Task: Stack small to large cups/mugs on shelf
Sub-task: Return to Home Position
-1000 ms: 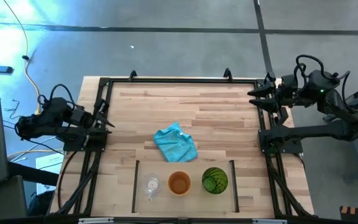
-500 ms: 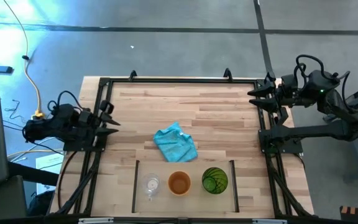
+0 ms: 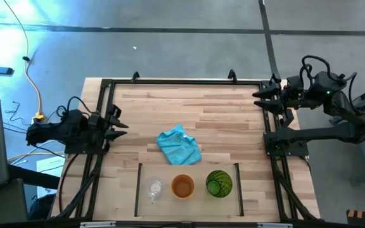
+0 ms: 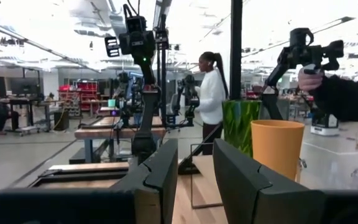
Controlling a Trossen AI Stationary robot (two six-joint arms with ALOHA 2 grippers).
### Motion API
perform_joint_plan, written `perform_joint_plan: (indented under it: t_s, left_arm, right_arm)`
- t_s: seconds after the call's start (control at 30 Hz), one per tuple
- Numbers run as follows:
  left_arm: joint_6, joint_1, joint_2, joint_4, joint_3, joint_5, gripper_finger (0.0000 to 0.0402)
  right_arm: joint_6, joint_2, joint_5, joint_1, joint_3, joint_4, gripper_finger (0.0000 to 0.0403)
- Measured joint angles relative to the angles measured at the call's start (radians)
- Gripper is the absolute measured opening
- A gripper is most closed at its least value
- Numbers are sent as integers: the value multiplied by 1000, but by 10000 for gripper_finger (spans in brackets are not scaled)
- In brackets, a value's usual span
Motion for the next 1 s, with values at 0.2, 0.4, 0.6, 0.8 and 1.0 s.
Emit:
perform_joint_plan:
  t_s: [0.2,0.4,0.6,0.8,1.0]
  left_arm:
    - [-22,0,0,96,-72,-4,92]
    - [-43,0,0,187,-130,-27,92]
    - [-43,0,0,251,-167,-67,92]
    - [-41,0,0,253,-168,-69,92]
    - [-44,0,0,197,-167,-21,92]
  right_arm:
    - [0,0,0,0,0,0,135]
    - [0,0,0,0,0,0,135]
    - [0,0,1,0,0,0,135]
    - [0,0,2,0,0,0,135]
    - [8,0,3,0,0,-2,135]
